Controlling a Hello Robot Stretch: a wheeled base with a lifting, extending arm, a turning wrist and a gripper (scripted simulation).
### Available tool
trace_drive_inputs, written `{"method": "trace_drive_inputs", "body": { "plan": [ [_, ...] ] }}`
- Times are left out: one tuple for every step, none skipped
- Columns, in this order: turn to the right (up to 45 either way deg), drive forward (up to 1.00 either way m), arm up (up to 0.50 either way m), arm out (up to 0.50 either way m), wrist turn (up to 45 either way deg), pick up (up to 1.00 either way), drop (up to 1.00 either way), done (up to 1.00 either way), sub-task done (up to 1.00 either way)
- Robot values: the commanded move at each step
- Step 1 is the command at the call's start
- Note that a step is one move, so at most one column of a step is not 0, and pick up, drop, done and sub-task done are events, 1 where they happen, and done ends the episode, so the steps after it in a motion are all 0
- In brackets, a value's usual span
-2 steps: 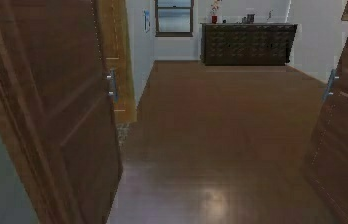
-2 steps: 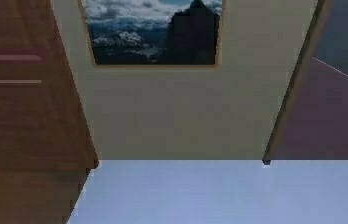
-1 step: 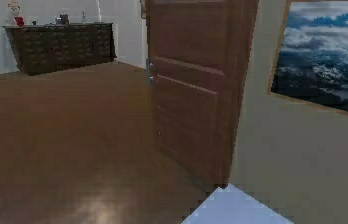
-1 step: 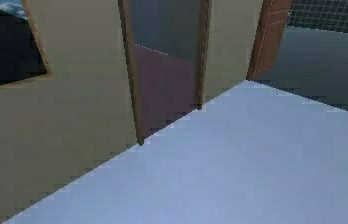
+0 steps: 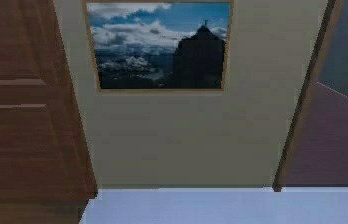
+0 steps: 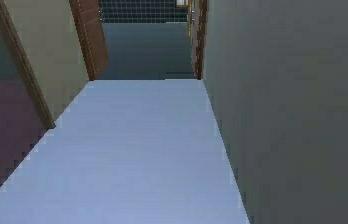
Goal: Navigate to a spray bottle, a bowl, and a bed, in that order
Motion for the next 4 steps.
{"method": "trace_drive_inputs", "body": {
  "plan": [
    [0.0, 0.05, 0.0, 0.0, 0.0, 0.0, 0.0, 0.0, 0.0],
    [-45.0, 0.0, 0.0, 0.0, 0.0, 0.0, 0.0, 0.0, 0.0],
    [-42.0, 0.0, 0.0, 0.0, 0.0, 0.0, 0.0, 0.0, 0.0],
    [0.0, 1.0, 0.0, 0.0, 0.0, 0.0, 0.0, 0.0, 0.0]
  ]
}}
